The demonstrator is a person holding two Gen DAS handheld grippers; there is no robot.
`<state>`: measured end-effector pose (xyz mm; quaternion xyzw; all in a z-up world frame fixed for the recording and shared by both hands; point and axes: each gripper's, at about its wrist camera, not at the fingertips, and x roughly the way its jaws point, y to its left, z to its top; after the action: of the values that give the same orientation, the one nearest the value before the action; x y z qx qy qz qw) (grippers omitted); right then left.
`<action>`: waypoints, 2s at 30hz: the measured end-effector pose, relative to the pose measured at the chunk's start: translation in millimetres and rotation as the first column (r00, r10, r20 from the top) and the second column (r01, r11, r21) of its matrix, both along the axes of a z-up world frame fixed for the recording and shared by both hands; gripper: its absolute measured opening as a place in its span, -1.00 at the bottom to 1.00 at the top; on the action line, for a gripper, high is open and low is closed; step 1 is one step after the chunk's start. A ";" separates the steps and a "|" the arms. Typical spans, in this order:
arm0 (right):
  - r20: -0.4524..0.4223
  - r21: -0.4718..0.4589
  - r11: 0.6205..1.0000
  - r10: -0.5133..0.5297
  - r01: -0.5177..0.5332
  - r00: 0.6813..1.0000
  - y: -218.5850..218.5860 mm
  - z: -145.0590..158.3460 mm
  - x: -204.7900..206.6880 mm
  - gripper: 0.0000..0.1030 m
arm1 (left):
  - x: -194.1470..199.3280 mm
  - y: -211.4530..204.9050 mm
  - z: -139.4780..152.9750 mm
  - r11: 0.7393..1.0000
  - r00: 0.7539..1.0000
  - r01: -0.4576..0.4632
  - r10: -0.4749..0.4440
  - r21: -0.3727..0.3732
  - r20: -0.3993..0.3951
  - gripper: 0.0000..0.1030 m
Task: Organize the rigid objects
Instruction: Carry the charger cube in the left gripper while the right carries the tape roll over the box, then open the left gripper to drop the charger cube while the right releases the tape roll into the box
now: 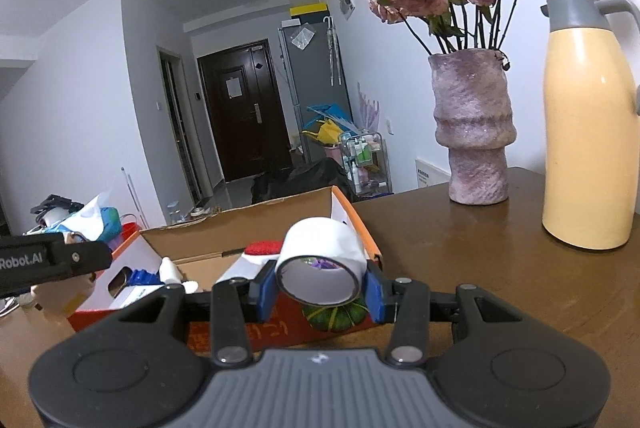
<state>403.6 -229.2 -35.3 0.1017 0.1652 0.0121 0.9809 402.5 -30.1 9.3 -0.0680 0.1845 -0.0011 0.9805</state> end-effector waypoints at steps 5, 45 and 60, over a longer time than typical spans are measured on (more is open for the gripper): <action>0.010 0.005 1.000 0.003 -0.003 1.000 1.4 2.6 14.5 -0.17 | 13.9 2.0 0.9 1.000 1.000 -0.015 0.015 -0.005 0.004 0.19; -0.028 -0.047 0.995 0.090 -0.091 0.996 11.8 11.7 132.9 -0.17 | 131.1 5.5 -20.1 0.998 0.998 -0.051 0.053 0.048 -0.041 0.19; -0.071 -0.070 0.994 0.082 -0.087 0.994 8.5 10.9 137.3 0.76 | 133.3 19.5 -22.7 0.990 0.993 -0.105 0.110 0.095 -0.050 1.00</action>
<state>541.0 -220.7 -24.4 0.0589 0.2033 0.0442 0.9764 535.8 -10.6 -13.4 -0.0325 0.2074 0.0622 0.9757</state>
